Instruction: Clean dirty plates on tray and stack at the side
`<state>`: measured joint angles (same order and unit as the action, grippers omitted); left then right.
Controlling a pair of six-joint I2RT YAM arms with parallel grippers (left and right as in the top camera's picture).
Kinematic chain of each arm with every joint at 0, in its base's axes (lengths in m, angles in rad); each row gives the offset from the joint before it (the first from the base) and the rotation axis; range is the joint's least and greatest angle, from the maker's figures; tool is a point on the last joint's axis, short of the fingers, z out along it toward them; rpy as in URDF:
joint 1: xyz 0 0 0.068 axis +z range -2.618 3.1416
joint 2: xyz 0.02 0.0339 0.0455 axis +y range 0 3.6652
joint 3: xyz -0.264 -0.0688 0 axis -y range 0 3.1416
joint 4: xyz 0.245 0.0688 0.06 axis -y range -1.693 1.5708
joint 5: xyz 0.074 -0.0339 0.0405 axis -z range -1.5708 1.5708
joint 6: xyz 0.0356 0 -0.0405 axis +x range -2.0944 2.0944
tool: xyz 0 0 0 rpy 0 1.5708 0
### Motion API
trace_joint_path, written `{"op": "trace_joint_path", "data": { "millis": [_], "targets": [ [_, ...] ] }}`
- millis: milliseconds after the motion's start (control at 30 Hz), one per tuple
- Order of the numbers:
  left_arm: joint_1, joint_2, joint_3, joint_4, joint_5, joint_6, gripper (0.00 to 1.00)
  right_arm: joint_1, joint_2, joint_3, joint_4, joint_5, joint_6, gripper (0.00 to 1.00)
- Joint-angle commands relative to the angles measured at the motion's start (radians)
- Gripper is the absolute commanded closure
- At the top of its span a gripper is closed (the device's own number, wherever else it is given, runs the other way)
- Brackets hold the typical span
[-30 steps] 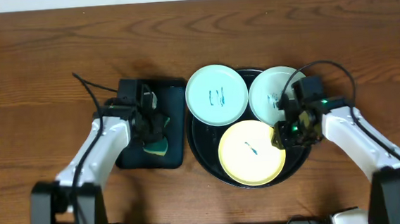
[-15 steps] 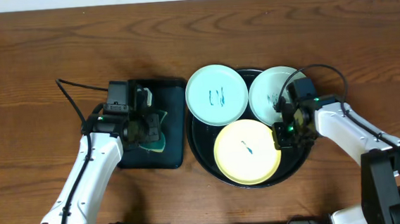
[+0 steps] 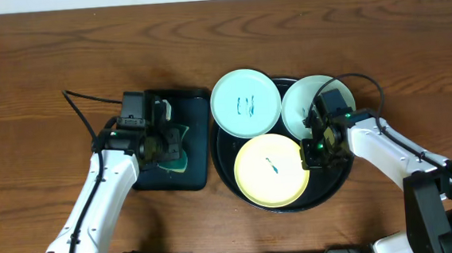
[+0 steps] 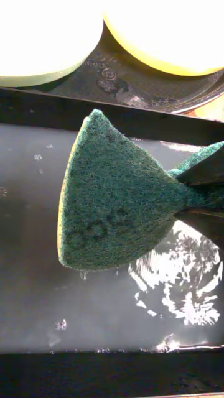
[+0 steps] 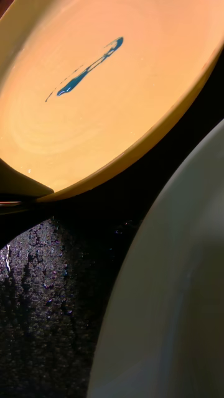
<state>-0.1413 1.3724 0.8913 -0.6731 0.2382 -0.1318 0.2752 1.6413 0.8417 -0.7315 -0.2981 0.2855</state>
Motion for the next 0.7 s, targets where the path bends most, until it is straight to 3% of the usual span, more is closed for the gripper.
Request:
{"op": "trace_joint_path", "data": {
  "millis": [0,500,667],
  "targets": [
    [-0.002,-0.007,0.014,0.0,0.016,-0.009,0.93,0.014,0.008,0.011,0.006,-0.005,0.026,0.99],
    [-0.002,-0.007,0.014,0.006,0.017,-0.007,0.92,0.014,0.008,0.011,0.006,-0.005,0.025,0.99],
    [0.016,-0.007,0.014,0.102,0.071,0.061,0.93,0.014,0.008,0.011,0.006,-0.005,0.025,0.99]
  ]
}}
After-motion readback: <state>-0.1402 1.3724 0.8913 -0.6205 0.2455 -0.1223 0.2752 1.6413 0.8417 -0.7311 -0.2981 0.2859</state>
